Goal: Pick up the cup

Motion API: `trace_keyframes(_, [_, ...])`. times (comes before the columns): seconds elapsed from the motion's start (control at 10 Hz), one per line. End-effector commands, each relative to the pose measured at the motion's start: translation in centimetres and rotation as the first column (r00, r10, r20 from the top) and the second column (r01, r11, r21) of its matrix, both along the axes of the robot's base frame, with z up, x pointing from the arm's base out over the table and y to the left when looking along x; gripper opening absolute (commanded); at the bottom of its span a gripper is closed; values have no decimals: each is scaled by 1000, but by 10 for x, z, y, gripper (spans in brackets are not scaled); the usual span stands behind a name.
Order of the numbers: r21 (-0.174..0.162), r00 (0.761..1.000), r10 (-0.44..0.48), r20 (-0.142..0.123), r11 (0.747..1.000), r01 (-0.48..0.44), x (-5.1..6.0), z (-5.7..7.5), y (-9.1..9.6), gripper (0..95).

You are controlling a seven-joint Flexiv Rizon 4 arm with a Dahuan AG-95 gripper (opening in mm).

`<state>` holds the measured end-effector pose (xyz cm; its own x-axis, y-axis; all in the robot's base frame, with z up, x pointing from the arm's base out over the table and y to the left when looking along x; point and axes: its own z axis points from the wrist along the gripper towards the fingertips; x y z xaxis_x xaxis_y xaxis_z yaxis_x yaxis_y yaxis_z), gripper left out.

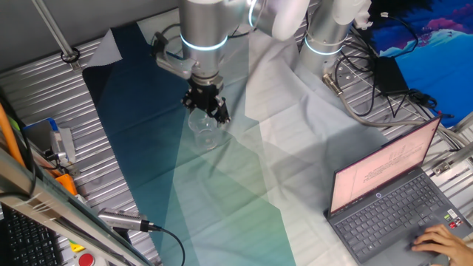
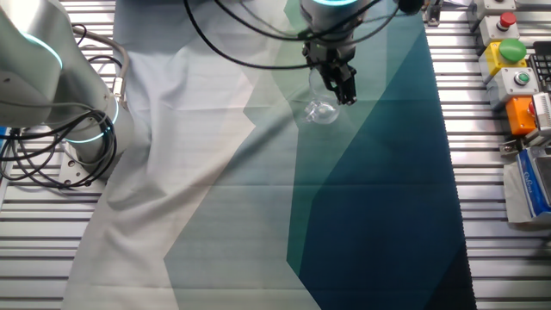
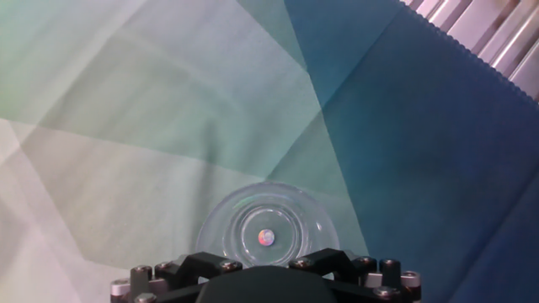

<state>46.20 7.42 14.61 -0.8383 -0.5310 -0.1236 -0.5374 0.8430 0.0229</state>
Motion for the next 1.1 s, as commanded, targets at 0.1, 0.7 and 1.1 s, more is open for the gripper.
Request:
trace_keyframes(0.1, [0,1000,-13,-1,1000,13,-7,25,-9,0])
trace_keyframes(0.7, [-17,1000,-20,-8,1000,20,-14,45,-11,0])
trace_keyframes(1.1, [-26,999,-45,-7,999,45,-13,43,-8,0])
